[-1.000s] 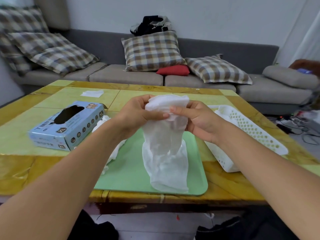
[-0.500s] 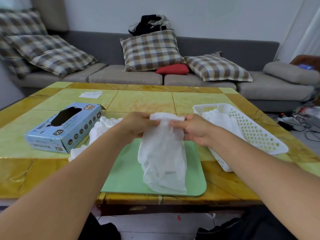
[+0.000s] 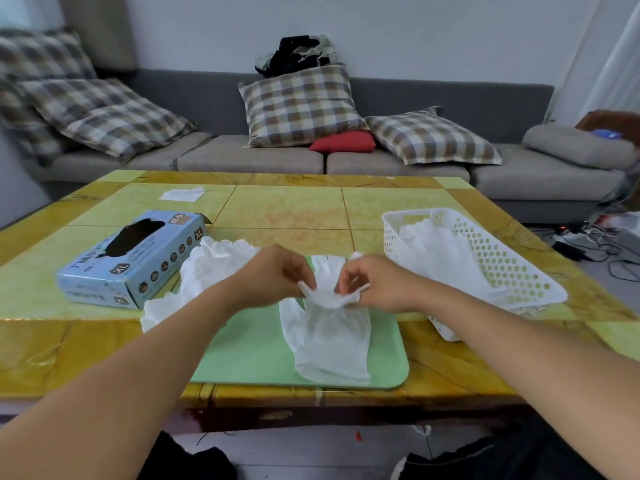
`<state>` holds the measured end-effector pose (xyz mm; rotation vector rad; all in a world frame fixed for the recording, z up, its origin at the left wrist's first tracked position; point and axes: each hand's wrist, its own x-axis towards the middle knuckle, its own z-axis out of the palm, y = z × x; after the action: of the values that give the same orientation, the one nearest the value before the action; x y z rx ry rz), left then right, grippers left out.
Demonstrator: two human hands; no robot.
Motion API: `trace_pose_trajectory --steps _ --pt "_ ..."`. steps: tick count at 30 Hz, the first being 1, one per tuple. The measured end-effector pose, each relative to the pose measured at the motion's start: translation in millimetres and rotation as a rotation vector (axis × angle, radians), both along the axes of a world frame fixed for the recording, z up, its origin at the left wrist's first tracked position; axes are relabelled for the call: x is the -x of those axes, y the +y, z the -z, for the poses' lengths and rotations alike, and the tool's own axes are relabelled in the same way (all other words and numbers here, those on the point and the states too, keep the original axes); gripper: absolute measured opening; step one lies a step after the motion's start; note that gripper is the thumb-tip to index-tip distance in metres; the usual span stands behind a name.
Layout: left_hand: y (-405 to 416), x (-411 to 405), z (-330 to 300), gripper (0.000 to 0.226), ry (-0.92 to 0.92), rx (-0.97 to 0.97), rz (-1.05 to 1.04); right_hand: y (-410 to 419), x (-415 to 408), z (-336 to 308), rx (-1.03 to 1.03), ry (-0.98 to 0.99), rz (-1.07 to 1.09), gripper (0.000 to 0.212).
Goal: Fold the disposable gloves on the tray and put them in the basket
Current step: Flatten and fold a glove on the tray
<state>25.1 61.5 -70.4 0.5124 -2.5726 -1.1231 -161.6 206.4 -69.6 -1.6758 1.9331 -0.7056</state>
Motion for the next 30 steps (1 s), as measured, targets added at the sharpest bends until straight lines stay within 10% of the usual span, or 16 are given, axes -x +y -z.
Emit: trace_pose_trajectory --steps 30 --pt "5.1 -14.6 -9.4 0.024 -0.494 0.009 0.298 14.1 -6.4 -16.8 -0.477 0.19 -0.371 0.024"
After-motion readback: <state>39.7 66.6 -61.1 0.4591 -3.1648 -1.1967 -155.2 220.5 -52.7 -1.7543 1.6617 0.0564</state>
